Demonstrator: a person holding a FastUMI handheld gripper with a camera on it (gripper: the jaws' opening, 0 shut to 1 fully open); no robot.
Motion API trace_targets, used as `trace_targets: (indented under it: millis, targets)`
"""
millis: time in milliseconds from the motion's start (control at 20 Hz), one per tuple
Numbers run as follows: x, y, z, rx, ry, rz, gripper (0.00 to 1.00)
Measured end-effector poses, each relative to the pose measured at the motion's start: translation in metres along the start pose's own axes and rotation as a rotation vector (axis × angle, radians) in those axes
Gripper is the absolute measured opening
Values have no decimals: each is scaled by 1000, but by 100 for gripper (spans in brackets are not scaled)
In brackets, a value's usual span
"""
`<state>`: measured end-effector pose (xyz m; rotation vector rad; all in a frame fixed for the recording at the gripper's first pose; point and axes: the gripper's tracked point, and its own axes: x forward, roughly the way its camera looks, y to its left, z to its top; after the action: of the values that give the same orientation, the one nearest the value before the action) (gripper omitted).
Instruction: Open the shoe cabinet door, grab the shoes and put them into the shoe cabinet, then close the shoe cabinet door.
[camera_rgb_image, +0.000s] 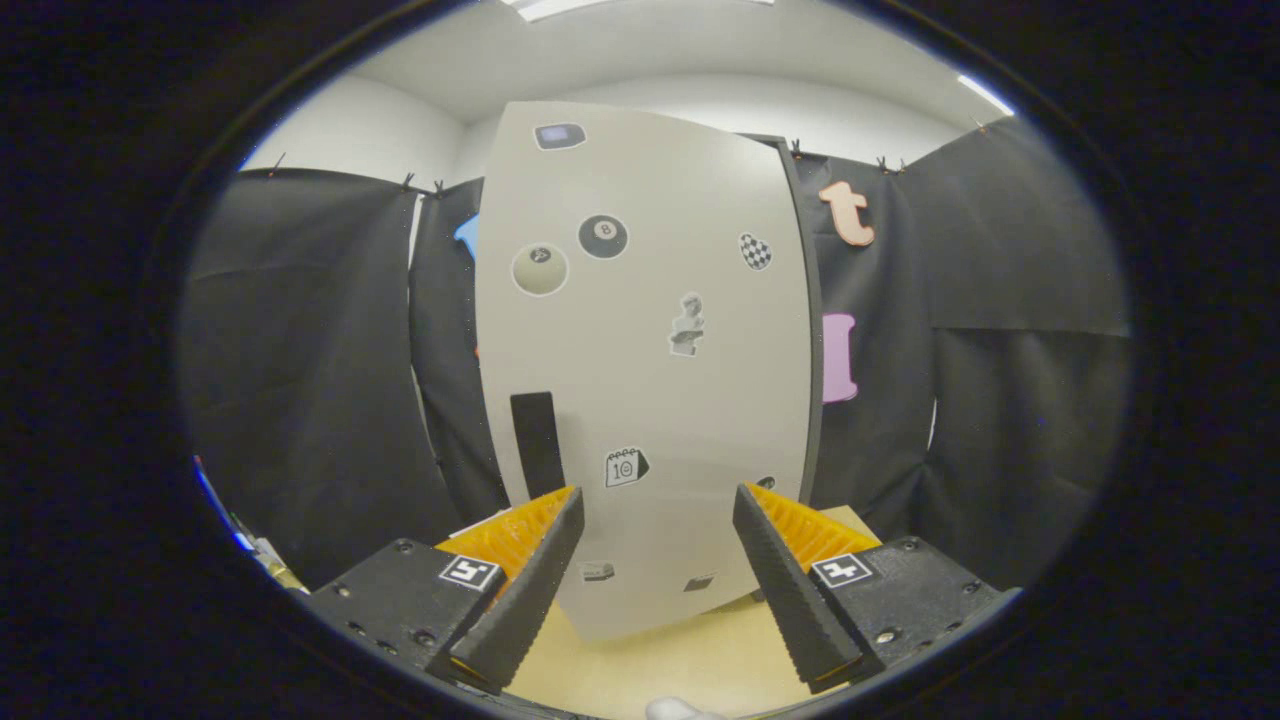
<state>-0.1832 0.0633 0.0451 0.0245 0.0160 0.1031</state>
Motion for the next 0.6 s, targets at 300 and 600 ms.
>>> trace_targets:
  millis: [300, 600]
  targets:
    - [-16, -20, 11, -5, -8, -29, 98]
    - [-39, -34, 44, -2, -32, -62, 98]
